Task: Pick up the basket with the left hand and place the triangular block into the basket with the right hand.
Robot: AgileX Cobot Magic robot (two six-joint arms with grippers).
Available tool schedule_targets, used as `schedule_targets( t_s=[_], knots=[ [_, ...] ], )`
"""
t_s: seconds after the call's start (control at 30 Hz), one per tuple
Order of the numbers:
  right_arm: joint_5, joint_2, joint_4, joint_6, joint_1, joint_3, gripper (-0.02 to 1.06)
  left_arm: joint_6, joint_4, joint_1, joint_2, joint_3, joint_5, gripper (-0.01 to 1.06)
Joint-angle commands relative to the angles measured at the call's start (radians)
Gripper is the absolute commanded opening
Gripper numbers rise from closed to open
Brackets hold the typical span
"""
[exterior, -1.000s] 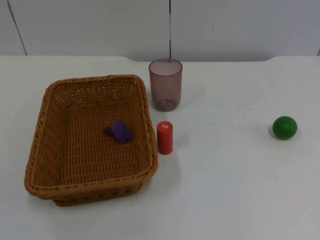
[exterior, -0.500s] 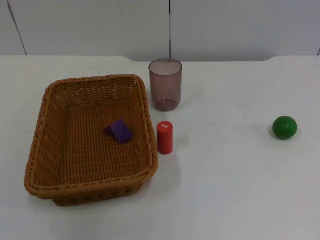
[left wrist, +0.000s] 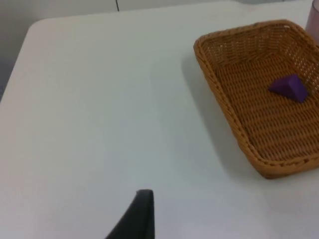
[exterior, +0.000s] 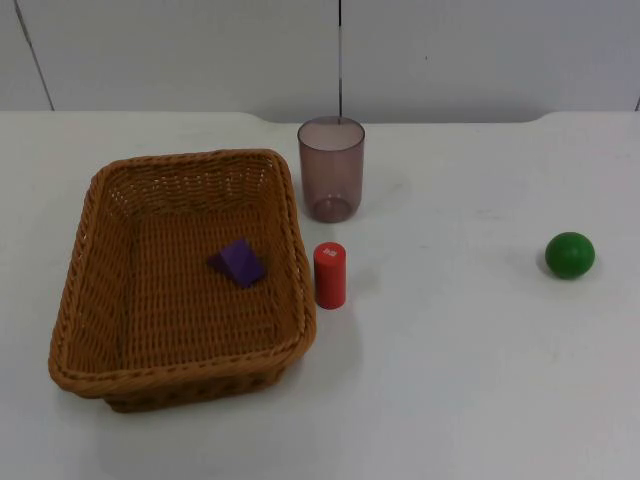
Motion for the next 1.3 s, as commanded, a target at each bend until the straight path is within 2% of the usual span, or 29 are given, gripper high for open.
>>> schedule_targets(
  t_s=[0.0, 0.23, 0.33, 0.67, 1.27],
  knots=[
    [-0.042, -0.002, -0.011, 0.006, -0.006, 0.018, 1.05, -0.016, 0.012, -0.007, -0.003, 0.008, -0.015, 1.05],
    [-0.037, -0.002, -0.05, 0.047, -0.006, 0.021, 1.05, -0.018, 0.012, -0.007, -0.003, 0.008, -0.015, 1.05],
    [-0.037, -0.002, -0.092, 0.108, -0.006, 0.021, 1.05, -0.018, 0.012, -0.007, -0.003, 0.008, -0.015, 1.05],
    [-0.037, -0.002, -0.077, 0.081, -0.006, 0.021, 1.05, -0.018, 0.012, -0.007, -0.003, 0.008, -0.015, 1.05],
    [-0.037, -0.002, -0.071, 0.096, -0.006, 0.021, 1.05, -0.018, 0.012, -0.007, -0.003, 0.008, -0.015, 1.05]
  ],
)
